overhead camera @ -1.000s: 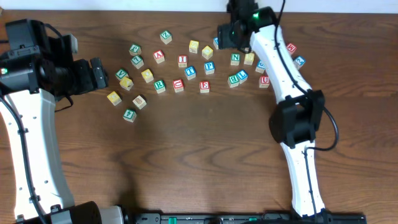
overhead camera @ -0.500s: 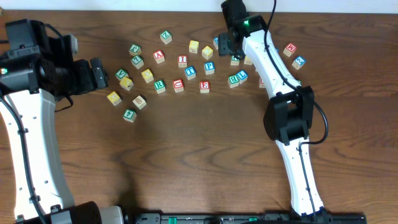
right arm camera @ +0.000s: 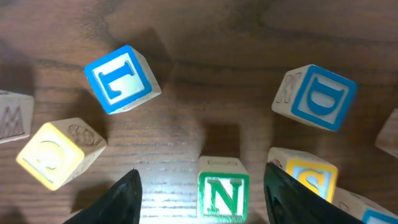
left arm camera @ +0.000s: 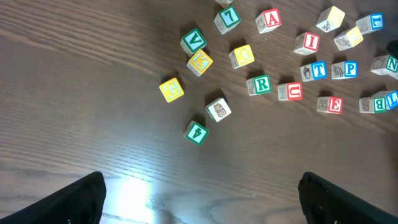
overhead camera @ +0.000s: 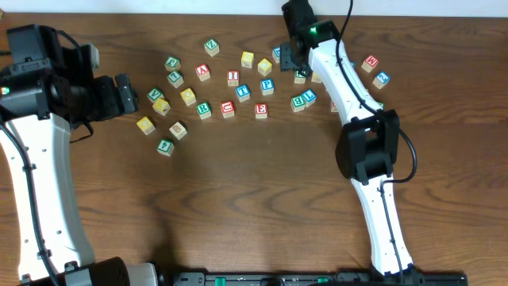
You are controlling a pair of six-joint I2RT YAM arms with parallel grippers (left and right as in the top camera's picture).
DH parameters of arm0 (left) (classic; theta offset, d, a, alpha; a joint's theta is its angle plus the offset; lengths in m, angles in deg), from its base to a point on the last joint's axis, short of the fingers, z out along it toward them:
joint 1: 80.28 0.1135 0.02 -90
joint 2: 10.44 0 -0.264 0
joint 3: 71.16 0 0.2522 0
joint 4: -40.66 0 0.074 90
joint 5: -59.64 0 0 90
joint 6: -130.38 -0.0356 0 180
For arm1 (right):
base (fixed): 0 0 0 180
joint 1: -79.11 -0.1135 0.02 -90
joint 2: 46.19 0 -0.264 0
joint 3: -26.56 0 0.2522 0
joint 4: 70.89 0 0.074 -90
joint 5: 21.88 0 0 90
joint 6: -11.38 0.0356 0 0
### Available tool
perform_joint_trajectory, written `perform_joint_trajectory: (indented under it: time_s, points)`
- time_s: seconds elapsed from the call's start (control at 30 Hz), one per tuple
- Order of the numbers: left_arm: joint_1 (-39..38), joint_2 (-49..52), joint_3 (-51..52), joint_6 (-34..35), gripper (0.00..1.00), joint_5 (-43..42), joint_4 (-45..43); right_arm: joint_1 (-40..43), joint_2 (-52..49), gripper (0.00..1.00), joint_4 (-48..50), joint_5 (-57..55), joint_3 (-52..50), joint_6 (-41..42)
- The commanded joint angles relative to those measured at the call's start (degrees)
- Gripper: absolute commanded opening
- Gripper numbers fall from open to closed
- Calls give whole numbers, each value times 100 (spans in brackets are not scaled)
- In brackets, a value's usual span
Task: Spell out NEURIPS
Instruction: 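Lower the right gripper and grasp the green N block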
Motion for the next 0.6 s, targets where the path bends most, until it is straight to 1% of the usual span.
perform_joint_trajectory:
  time_s: [0.0, 0.1, 0.33, 0.57]
  points:
    - [13, -39, -136, 9, 97, -68, 7, -33, -234, 55, 4, -107, 96, 140]
    - [15, -37, -136, 9, 97, -68, 9, -33, -234, 53, 4, -109, 50, 140]
    - [15, -39, -136, 9, 97, -68, 7, -11, -234, 52, 201, -109, -306, 140]
    - [13, -37, -136, 9, 98, -68, 7, 15, -234, 47, 229, -111, -310, 138]
